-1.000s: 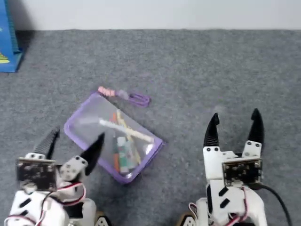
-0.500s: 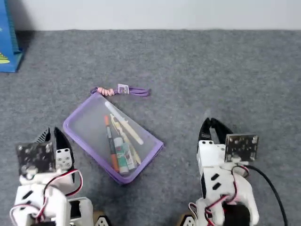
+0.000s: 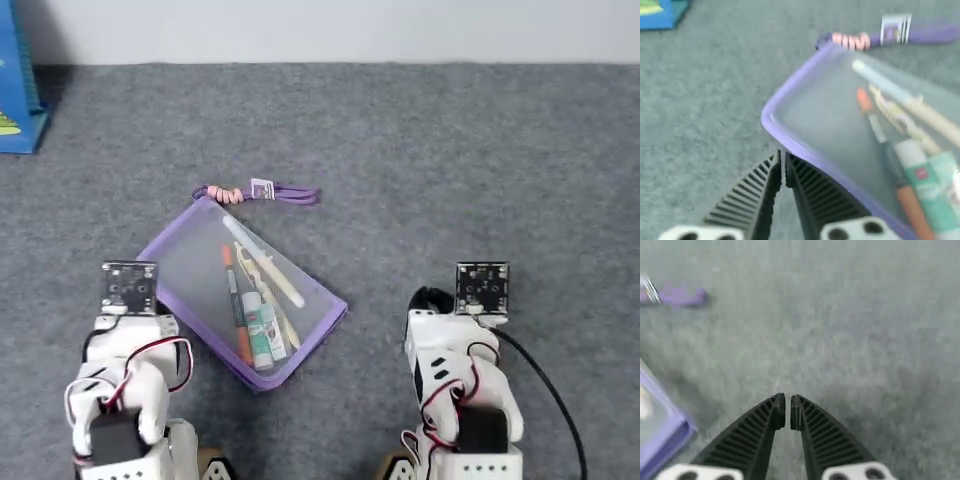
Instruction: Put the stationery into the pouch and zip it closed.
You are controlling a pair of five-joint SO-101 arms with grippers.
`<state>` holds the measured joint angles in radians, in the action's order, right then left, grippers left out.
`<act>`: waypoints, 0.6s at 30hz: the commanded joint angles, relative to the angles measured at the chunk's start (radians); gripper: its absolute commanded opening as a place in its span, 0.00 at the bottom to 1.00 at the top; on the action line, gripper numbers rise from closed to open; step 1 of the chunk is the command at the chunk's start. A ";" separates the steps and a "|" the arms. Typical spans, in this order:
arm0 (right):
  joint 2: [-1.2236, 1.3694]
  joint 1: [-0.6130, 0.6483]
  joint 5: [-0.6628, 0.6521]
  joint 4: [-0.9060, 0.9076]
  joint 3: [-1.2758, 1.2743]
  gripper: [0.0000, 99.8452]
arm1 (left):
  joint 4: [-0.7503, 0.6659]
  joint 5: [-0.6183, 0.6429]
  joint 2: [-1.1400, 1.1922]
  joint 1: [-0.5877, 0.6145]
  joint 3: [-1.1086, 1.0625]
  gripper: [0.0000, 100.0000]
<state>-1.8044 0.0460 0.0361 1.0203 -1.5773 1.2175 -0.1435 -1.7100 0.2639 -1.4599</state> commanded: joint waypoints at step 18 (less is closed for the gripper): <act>-0.007 -0.007 -0.135 0.136 -0.106 0.03 | -0.117 -0.035 0.000 -0.132 -0.231 0.01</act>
<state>-1.8029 0.0460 -0.0729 1.0879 -1.6632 1.0717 -0.1757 -1.6962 0.1335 -1.6993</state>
